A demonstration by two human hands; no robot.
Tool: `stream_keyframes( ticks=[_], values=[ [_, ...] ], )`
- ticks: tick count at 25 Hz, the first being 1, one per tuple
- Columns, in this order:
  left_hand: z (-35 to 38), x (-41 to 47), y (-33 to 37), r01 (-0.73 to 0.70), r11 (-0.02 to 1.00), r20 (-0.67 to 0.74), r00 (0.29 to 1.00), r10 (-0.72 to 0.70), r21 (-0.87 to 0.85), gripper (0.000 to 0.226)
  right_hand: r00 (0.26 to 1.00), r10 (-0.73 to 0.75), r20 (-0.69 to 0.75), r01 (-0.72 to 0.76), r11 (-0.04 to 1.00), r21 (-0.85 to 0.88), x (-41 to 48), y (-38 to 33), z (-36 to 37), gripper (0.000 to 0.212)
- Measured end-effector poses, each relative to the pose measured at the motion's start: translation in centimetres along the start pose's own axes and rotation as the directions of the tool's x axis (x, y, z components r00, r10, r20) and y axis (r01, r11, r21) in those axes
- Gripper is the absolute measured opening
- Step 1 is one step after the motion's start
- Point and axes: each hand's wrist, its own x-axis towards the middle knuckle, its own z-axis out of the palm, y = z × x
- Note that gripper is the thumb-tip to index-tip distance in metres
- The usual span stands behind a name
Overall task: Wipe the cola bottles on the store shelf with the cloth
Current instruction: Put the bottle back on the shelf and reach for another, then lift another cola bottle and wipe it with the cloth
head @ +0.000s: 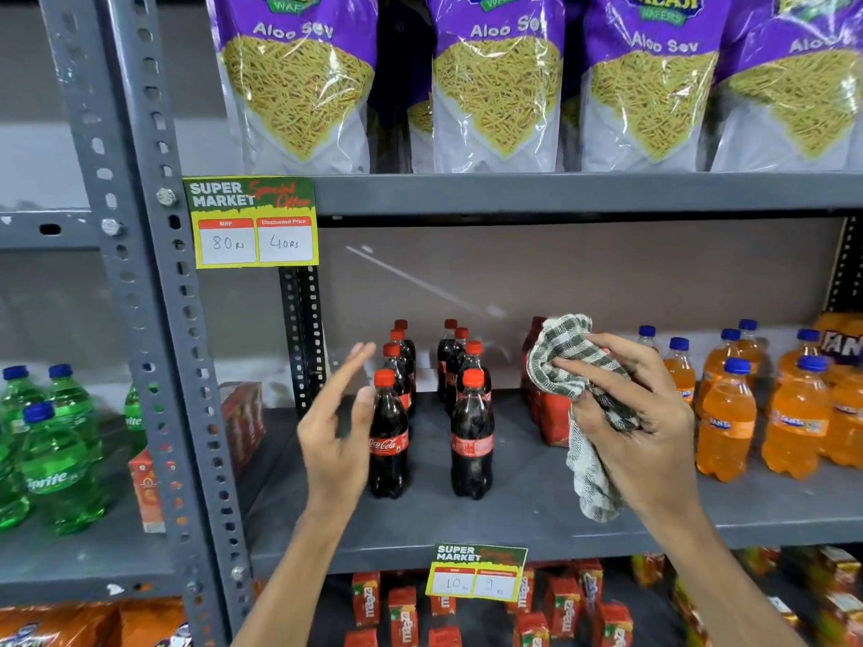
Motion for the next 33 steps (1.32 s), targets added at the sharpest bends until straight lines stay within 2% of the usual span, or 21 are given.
stream_keyframes(
  ticks=[1, 2, 3, 5, 7, 10, 13, 15, 17, 19, 24, 29, 33],
  values=[
    [1.0, 0.1, 0.9, -0.067, 0.998, 0.041, 0.997, 0.067, -0.004, 0.034, 1.0, -0.001, -0.012, 0.001, 1.0, 0.001, 0.1, 0.0, -0.1, 0.025],
    [2.3, 0.6, 1.6, -0.045, 0.998, 0.106, 0.993, 0.049, -0.035, 0.033, 1.0, -0.002, -0.015, 0.002, 1.0, 0.004, 0.2, -0.1, -0.2, 0.025],
    [3.8, 1.1, 1.7, 0.049, 0.996, 0.185, 0.982, -0.036, -0.068, 0.033, 1.0, -0.009, -0.012, 0.009, 1.0, 0.003, 0.2, -0.2, -0.2, 0.025],
    [6.3, 1.6, 0.9, 0.29, 0.952, 0.341, 0.908, -0.242, -0.097, 0.037, 1.0, -0.026, 0.0, 0.026, 1.0, 0.0, 0.3, -0.3, -0.6, 0.025],
    [7.7, 1.5, -1.2, 0.427, 0.904, 0.431, 0.818, -0.38, -0.013, 0.04, 1.0, -0.026, 0.005, 0.026, 1.0, 0.0, 0.2, -0.3, -1.2, 0.025],
    [8.7, 1.2, -2.7, 0.519, 0.855, 0.519, 0.731, -0.443, 0.0, 0.038, 1.0, -0.02, -0.017, 0.02, 1.0, -0.007, 0.2, 0.0, -2.3, 0.025],
    [9.4, 1.4, -2.7, 0.581, 0.812, 0.568, 0.689, -0.451, -0.06, 0.044, 0.999, -0.023, -0.023, 0.022, 1.0, -0.021, 0.4, 0.0, -2.9, 0.024],
    [9.7, 1.1, -2.6, 0.582, 0.808, 0.597, 0.682, -0.422, -0.093, 0.055, 0.999, -0.028, -0.024, 0.027, 0.999, -0.03, 0.3, 0.0, -3.2, 0.025],
    [10.0, 0.7, -2.5, 0.584, 0.799, 0.586, 0.7, -0.407, -0.143, 0.054, 0.999, -0.034, -0.019, 0.033, 0.999, -0.029, 0.1, 0.1, -3.3, 0.026],
    [10.0, 0.3, -2.3, 0.598, 0.775, 0.54, 0.729, -0.42, -0.205, 0.047, 1.0, -0.027, -0.012, 0.027, 0.999, -0.018, -0.2, 0.1, -3.4, 0.027],
    [9.3, 0.5, 0.9, 0.628, 0.655, 0.403, 0.776, -0.486, -0.419, 0.043, 0.998, -0.008, -0.058, 0.006, 1.0, -0.029, -1.8, -0.8, -2.8, 0.029],
    [7.8, 2.2, 6.2, 0.64, 0.558, 0.366, 0.765, -0.53, -0.529, 0.047, 0.996, -0.026, -0.082, 0.024, 0.999, -0.027, -2.7, -3.0, -0.5, 0.033],
    [7.2, 3.2, 8.5, 0.639, 0.53, 0.37, 0.763, -0.53, -0.558, 0.053, 0.997, 0.004, -0.076, -0.004, 1.0, -0.001, -0.8, -4.8, 1.3, 0.035]
  ],
)
